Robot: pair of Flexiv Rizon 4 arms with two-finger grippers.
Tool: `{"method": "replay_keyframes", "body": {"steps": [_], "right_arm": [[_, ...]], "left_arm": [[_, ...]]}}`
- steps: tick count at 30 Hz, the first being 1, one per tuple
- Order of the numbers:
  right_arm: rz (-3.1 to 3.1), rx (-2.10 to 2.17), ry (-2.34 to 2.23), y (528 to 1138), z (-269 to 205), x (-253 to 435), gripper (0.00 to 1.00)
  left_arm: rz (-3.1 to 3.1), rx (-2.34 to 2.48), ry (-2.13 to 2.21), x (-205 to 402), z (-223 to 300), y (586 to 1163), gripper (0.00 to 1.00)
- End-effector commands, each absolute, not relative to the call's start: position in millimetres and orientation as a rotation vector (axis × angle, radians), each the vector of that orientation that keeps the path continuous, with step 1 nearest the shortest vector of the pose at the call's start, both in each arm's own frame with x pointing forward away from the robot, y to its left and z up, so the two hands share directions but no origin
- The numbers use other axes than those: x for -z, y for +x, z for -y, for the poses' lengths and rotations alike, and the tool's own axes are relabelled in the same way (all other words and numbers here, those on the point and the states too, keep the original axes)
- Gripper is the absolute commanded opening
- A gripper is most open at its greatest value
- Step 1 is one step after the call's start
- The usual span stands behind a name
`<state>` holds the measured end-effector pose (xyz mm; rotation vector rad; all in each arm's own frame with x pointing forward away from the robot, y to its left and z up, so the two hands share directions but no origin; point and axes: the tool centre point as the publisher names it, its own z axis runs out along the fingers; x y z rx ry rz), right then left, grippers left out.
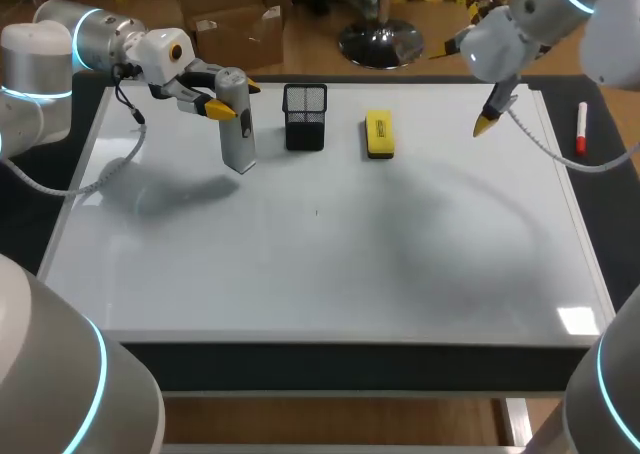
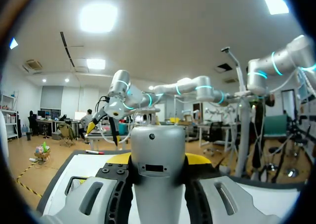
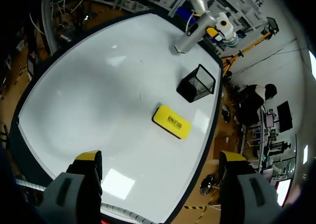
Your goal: Pick up the inspection probe, press it on each red-marked spot on the whiteboard one by one, put down the probe, pick up the eraser, and wipe off all the red marks.
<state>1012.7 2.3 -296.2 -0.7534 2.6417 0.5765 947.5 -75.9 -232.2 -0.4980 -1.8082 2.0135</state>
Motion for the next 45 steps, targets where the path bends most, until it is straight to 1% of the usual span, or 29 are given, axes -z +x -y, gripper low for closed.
{"method": "replay_keyframes", "body": {"steps": [1, 10, 15, 20, 29, 45], "right_arm": [[-2.645, -0.572, -0.757, 1013.4, -2.2, 295.9, 1.0], [-2.645, -0.572, -0.757, 1013.4, -2.2, 295.9, 1.0], [-2.645, -0.572, -0.757, 1013.4, -2.2, 295.9, 1.0], [-2.645, -0.572, -0.757, 1013.4, -2.2, 295.9, 1.0], [-2.645, -0.572, -0.757, 1013.4, -2.2, 295.9, 1.0], [-2.645, -0.572, -0.757, 1013.4, -2.2, 295.9, 1.0]], "left_arm": [[1.809, -2.01, -0.5, 230.7, 75.7, 948.1, 0.0], [1.809, -2.01, -0.5, 230.7, 75.7, 948.1, 0.0], [1.954, -2.049, -0.277, 221.9, 82.5, 954.0, 0.0], [1.99, -2.112, -0.178, 207.3, 84.5, 953.7, 0.0], [2.04, -2.211, -0.128, 169.5, 95.8, 954.4, 0.0], [2.069, -2.33, -0.173, 134.2, 137.7, 982.1, 0.0]]}}
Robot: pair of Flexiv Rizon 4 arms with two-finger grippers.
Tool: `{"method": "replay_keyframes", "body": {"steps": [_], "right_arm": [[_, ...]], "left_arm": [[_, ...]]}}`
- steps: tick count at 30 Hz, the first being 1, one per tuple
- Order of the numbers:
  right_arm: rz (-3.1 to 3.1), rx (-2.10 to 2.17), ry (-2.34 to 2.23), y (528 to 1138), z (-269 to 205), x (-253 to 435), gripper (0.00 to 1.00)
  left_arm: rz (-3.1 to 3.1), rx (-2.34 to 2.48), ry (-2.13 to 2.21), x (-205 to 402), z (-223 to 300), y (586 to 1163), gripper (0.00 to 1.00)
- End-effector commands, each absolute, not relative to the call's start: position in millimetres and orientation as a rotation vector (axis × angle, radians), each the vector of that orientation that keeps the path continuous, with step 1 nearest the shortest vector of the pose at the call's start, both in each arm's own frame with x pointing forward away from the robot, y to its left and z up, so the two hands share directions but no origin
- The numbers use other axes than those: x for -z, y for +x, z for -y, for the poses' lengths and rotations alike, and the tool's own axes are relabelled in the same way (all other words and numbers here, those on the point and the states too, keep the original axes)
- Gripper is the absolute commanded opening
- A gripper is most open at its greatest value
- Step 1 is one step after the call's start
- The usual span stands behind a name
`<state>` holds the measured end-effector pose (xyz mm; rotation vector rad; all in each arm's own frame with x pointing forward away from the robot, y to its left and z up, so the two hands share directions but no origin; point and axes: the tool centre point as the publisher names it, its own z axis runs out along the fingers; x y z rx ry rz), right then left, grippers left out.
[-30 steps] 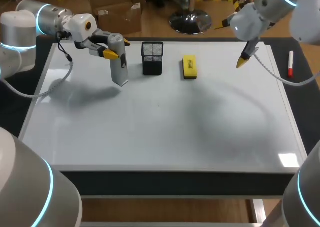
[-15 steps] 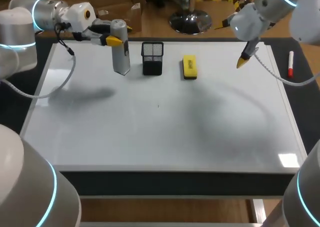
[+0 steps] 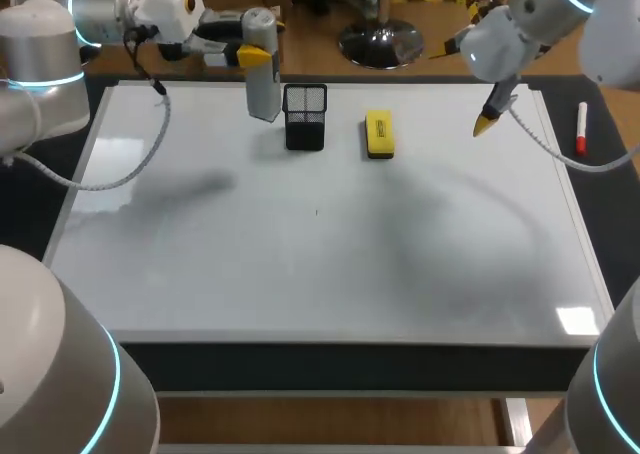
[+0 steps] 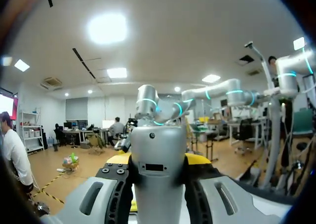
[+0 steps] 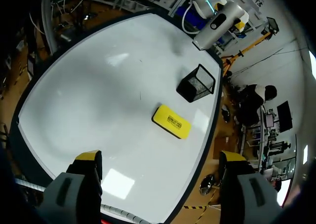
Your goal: Pick up the inspection probe, press it on each red-marked spot on the whiteboard one by one, put down the probe, pick up the eraser, and wipe off all the red marks.
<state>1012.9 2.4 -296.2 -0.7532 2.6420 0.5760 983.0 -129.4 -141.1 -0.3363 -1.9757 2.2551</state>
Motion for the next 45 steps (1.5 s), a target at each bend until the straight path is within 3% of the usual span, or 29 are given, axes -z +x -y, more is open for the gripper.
{"method": "replay_keyframes", "body": {"steps": [1, 45], "right_arm": [[-2.645, -0.572, -0.757, 1013.4, -2.2, 295.9, 1.0], [-2.645, -0.572, -0.757, 1013.4, -2.2, 295.9, 1.0]], "left_arm": [[2.064, -2.338, -0.174, 133.4, 139.4, 984.4, 0.0], [1.967, -2.433, -0.115, 160.6, 182.7, 1040.0, 0.0]]}}
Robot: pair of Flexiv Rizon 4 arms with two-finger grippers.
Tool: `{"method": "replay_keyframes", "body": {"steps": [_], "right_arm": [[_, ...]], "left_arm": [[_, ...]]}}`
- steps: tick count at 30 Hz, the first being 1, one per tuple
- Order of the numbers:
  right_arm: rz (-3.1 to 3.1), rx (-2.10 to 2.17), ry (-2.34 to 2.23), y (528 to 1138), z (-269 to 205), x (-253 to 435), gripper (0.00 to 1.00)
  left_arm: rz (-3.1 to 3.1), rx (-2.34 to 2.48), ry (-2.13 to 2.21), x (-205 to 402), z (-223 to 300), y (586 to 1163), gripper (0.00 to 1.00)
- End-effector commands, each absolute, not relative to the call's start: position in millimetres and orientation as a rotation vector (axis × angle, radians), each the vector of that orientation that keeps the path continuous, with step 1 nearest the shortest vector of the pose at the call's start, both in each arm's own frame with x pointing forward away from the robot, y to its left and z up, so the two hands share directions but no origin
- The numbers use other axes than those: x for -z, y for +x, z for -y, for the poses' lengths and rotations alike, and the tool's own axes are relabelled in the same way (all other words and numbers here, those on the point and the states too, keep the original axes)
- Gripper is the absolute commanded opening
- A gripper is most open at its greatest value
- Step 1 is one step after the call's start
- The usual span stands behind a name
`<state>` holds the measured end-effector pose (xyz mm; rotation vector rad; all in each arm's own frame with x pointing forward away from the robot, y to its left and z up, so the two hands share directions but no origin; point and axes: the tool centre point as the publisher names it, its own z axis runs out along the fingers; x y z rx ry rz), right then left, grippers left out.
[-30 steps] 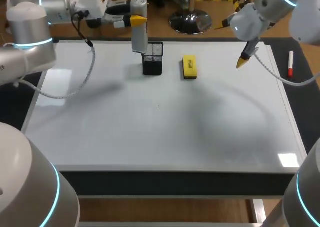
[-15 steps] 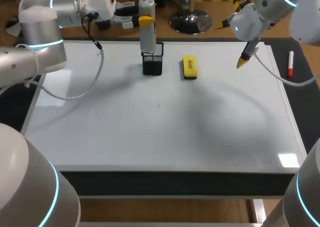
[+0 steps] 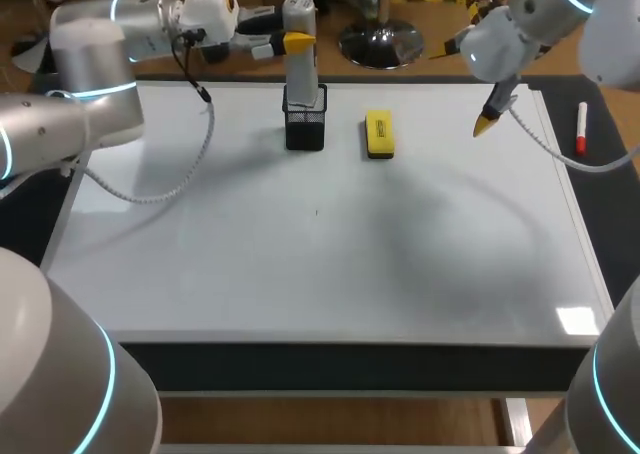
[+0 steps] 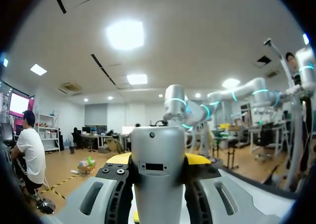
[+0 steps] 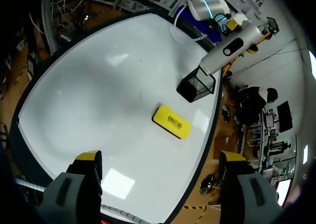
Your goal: Pick up the inspection probe, press it on each red-marked spot on the whiteboard one by one, put down the probe, pick up the eraser, and wipe off all the red marks.
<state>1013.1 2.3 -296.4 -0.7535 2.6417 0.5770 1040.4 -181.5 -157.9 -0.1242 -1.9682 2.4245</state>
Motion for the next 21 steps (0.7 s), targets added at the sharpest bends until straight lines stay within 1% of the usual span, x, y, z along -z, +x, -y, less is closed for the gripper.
{"method": "replay_keyframes", "body": {"steps": [1, 21], "right_arm": [[-2.645, -0.572, -0.757, 1013.4, -2.2, 295.9, 1.0], [-2.645, -0.572, -0.757, 1013.4, -2.2, 295.9, 1.0]], "left_arm": [[1.968, -2.434, -0.112, 161.8, 182.8, 1040.0, 0.0], [1.97, -2.481, -0.032, 182.6, 183.1, 1048.2, 0.0]]}}
